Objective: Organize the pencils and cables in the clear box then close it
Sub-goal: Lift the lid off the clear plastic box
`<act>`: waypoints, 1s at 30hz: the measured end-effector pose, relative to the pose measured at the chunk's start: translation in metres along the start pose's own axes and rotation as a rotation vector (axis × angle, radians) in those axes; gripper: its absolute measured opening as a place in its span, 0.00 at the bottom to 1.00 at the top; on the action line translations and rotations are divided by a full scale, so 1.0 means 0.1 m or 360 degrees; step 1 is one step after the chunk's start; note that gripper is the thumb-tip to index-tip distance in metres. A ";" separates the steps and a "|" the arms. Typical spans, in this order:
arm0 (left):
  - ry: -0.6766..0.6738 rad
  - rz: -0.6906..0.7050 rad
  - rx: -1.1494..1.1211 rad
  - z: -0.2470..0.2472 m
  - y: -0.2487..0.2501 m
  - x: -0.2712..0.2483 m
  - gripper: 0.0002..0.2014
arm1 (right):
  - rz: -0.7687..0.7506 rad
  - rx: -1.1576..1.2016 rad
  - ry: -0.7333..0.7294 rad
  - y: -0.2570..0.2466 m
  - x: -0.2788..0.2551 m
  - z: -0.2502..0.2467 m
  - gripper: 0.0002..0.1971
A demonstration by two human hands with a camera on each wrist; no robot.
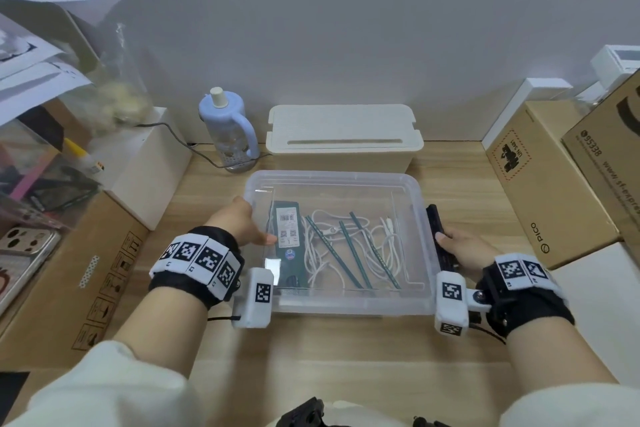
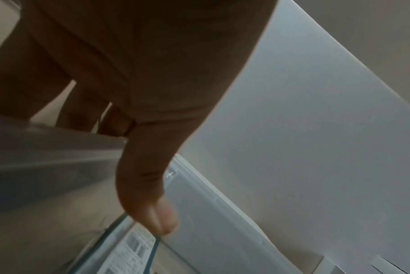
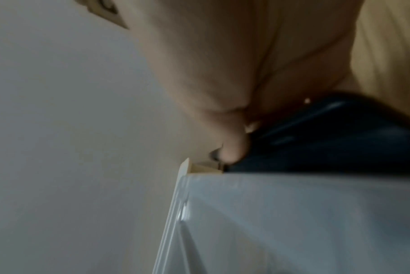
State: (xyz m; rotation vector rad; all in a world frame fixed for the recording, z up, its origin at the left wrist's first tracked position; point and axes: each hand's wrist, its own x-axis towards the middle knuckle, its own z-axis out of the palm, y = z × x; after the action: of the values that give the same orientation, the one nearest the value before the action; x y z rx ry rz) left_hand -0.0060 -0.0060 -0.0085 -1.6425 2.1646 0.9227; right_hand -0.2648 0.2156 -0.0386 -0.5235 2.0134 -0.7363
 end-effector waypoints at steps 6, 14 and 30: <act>-0.0024 -0.0051 -0.0293 -0.03 -0.08 -0.03 0.24 | -0.0122 -0.0622 0.0114 -0.34 -0.16 0.07 0.19; -0.0067 -0.0027 -0.0637 -0.07 -0.15 -0.11 0.19 | -0.0027 -0.0432 0.0117 -0.38 -0.21 0.17 0.19; -0.0417 0.0622 -0.1982 -0.52 0.12 -0.58 0.23 | -0.0704 -0.0743 -0.0098 -0.78 -0.91 0.21 0.46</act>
State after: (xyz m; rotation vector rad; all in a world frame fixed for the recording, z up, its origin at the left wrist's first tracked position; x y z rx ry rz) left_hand 0.0100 0.0073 0.0673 -1.2546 1.7567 2.7802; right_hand -0.1951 0.2075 0.0606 -1.2767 2.0345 -0.4872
